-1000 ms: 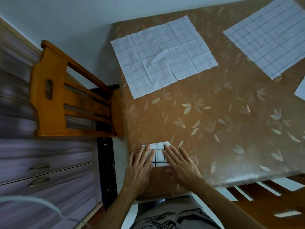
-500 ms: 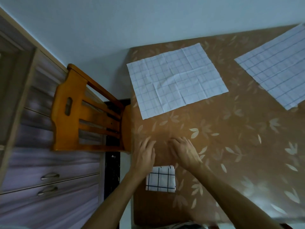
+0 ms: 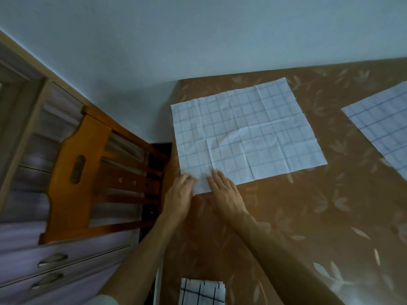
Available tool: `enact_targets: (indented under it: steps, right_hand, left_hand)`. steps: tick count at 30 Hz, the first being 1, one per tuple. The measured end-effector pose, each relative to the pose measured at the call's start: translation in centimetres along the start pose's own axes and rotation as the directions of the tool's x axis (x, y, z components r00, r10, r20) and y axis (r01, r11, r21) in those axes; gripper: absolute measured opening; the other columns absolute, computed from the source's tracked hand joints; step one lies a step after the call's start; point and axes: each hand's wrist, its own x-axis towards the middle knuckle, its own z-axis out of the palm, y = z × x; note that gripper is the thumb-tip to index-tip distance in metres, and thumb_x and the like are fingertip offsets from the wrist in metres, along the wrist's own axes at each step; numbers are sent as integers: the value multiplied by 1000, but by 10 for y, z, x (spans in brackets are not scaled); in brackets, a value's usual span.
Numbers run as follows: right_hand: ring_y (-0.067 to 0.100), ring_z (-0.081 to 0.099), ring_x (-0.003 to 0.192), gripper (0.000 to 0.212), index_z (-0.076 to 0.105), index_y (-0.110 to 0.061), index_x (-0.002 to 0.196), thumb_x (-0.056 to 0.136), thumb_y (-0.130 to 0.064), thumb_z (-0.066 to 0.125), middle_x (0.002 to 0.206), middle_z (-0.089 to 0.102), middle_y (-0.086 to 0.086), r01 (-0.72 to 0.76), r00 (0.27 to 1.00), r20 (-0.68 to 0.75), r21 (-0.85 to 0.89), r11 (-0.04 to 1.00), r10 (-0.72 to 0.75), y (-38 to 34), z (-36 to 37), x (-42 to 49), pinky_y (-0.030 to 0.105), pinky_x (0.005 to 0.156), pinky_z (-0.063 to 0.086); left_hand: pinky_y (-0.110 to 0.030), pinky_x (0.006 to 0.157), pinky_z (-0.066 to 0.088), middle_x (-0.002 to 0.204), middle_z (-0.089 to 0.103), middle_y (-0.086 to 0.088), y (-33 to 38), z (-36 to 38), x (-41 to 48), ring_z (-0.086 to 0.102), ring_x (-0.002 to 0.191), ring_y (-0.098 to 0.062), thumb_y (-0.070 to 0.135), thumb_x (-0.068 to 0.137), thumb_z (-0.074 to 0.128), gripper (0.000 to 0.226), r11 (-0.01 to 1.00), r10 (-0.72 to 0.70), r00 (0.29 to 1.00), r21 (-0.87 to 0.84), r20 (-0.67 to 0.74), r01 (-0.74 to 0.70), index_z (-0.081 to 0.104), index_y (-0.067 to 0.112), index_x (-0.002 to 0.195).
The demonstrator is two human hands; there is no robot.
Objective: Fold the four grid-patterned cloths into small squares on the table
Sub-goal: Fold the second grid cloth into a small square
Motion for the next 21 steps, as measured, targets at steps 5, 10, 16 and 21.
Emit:
enact_targets:
  steps: [5,10,16,21]
  right_hand:
    - [35,49,132,55,58,-9,132,94,-45,40,143,52,16,-8,995,-97,7,1000,9,5,16,11,48,105,46]
    - [32,50,131,51,56,-9,132,94,-42,48,136,57,15,-11,976,-215,65,998,25,1,20,14,46,104,45]
    - [26,56,124,15,71,-15,95,87,-24,62,117,69,4,5,944,-329,121,993,35,2,6,-5,42,102,41]
    - [16,55,120,16,70,-23,99,84,-23,65,106,72,-9,-22,943,-315,270,963,110,5,-13,-56,32,100,35]
  left_hand:
    - [-27,78,47,113,61,-2,-11,9,14,55,102,-21,22,95,61,18,999,35,992,4,-118,-35,67,14,110]
    - [-27,76,45,95,63,2,-3,8,14,54,92,-16,33,98,53,18,999,40,989,-15,-141,-43,63,18,95]
    - [-24,79,43,91,62,6,14,-10,-15,54,90,-12,42,98,47,24,979,175,981,-91,-83,-183,60,22,97]
    - [-21,94,40,115,55,12,19,-28,-57,46,109,-3,65,89,50,45,948,255,963,-177,-85,-266,58,28,114]
